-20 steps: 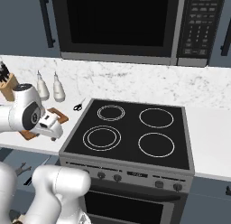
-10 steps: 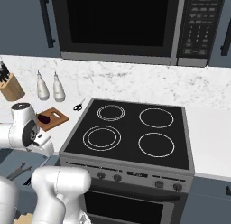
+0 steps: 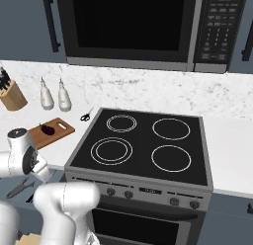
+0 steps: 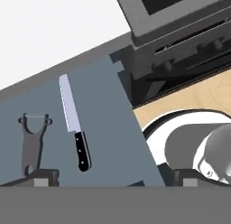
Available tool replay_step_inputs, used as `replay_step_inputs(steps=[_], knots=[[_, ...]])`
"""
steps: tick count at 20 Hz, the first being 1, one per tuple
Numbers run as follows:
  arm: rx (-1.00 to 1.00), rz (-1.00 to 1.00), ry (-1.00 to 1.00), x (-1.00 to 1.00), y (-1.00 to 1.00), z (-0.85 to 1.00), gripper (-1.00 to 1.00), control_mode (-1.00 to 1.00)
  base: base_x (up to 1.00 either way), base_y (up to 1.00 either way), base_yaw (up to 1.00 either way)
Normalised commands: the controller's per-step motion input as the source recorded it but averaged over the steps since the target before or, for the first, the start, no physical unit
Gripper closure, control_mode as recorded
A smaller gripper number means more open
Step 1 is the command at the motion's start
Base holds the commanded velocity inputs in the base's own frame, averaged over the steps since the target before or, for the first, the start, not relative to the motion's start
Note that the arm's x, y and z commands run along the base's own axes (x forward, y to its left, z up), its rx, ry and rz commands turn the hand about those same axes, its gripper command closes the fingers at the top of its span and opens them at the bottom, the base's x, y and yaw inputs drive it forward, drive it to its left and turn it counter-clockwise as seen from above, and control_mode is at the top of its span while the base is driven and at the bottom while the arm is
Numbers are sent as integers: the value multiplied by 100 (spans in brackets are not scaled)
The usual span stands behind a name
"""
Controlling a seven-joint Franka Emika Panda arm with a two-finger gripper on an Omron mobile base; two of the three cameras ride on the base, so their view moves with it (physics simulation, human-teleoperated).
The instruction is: Place the appropriate cutting tool for cutting the eggplant skin on the cutting board.
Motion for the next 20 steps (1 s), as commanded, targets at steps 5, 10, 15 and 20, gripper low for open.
replay_step_inputs(steps=[5, 10, 15, 20], knots=[[-3, -1, 7, 0, 50, -39, -100, -100, 0, 0, 0], [-5, 0, 14, 0, 15, -33, -100, -100, 0, 0, 0], [0, 3, 16, 0, 18, -38, -100, -100, 0, 0, 0], [-3, 9, 23, 0, 33, -30, -100, -100, 0, 0, 0]])
